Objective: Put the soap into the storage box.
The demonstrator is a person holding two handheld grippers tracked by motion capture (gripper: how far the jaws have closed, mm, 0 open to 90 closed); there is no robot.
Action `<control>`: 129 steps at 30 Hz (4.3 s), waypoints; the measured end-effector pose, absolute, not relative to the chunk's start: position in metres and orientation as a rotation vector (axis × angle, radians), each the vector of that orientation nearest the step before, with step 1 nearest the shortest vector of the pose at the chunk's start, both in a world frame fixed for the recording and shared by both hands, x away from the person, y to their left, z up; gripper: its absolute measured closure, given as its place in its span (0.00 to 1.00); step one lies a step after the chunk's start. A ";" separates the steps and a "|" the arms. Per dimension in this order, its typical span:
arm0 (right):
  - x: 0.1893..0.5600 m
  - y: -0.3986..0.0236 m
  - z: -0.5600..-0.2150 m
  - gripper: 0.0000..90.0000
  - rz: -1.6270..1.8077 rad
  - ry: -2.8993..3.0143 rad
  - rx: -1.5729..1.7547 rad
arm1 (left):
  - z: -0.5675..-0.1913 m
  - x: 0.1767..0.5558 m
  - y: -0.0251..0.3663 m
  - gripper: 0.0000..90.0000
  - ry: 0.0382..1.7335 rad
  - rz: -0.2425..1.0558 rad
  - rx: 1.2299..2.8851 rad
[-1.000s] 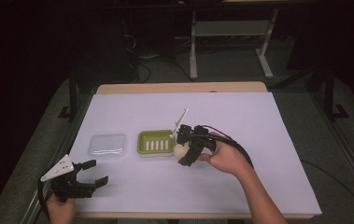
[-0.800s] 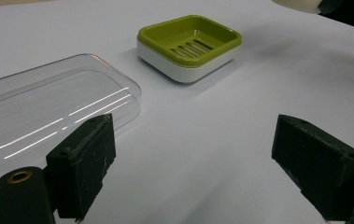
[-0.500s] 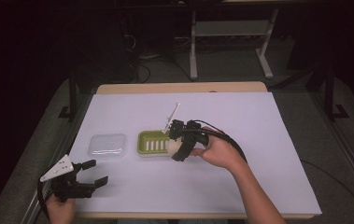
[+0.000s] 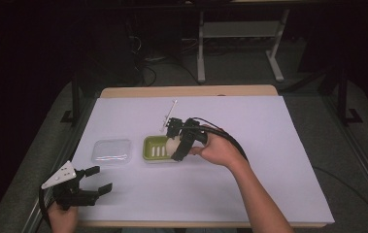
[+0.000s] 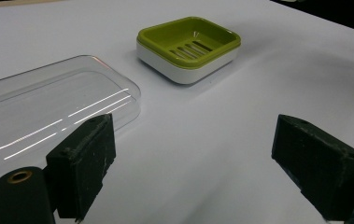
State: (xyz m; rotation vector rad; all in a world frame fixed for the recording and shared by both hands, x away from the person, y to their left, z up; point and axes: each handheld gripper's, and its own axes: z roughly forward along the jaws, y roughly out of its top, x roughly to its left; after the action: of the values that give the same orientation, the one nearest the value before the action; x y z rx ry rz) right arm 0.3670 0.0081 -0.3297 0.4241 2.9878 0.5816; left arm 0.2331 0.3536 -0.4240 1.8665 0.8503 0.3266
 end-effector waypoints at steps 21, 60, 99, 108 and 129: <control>0.389 0.037 -0.323 0.27 0.563 2.987 0.377 | -0.425 0.234 0.355 0.14 0.847 0.324 1.868; 0.416 0.063 -0.356 0.27 0.558 2.987 0.476 | -0.424 0.233 0.353 0.14 0.845 0.320 1.867; 0.425 0.069 -0.382 0.27 0.506 3.034 0.534 | -0.424 0.233 0.353 0.14 0.840 0.324 1.865; 0.425 0.072 -0.387 0.27 0.495 3.050 0.529 | -0.424 0.233 0.353 0.14 0.847 0.321 1.859; 0.426 0.073 -0.390 0.27 0.482 3.055 0.533 | -0.424 0.233 0.354 0.14 0.845 0.322 1.864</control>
State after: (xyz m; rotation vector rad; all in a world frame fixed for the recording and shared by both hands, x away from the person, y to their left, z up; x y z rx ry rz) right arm 0.4259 0.0734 -0.3899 0.5333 3.0555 0.4818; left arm 0.2333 0.3536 -0.4240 1.8638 0.8451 0.3215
